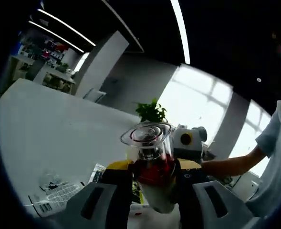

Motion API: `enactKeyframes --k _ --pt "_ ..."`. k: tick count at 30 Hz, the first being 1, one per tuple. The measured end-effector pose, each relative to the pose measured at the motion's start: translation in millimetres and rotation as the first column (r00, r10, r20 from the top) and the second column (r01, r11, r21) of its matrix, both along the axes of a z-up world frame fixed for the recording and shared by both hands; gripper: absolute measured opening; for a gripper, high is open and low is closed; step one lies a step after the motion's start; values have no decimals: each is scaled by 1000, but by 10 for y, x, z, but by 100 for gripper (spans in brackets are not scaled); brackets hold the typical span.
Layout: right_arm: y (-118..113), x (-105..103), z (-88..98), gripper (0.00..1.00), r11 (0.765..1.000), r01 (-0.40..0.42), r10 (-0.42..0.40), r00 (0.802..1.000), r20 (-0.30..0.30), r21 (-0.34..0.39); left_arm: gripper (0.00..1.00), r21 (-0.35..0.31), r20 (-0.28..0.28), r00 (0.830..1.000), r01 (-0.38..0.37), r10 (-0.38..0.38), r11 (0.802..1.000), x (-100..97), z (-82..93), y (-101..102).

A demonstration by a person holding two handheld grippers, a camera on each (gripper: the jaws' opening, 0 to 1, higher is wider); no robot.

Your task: Arrange the skincare products in the storage area until every visible bottle or jar stands upright without overlapping.

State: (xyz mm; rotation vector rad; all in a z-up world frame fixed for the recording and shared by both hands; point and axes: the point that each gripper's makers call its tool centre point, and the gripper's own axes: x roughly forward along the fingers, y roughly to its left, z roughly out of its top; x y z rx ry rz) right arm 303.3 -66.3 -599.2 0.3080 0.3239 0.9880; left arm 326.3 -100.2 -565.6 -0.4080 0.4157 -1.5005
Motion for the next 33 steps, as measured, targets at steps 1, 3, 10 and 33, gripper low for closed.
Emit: enactKeyframes --k 1,3,10,33 --pt "13 -7 -5 25 1000 1 -1 1000 0 3 32 -1 -7 1000 5 -5 1000 -13 1 0" --pt "28 -10 -13 25 1000 -1 1 1000 -2 4 32 1 -5 1000 13 -13 1000 -47 -5 1" --pt "102 -27 -140 26 996 -30 31 1000 6 -89 30 63 29 999 38 -40 997 -84 -82 22" --pt "26 -40 -876 26 892 -49 84 995 58 -449 29 367 291 937 78 -195 927 -270 -673 -84"
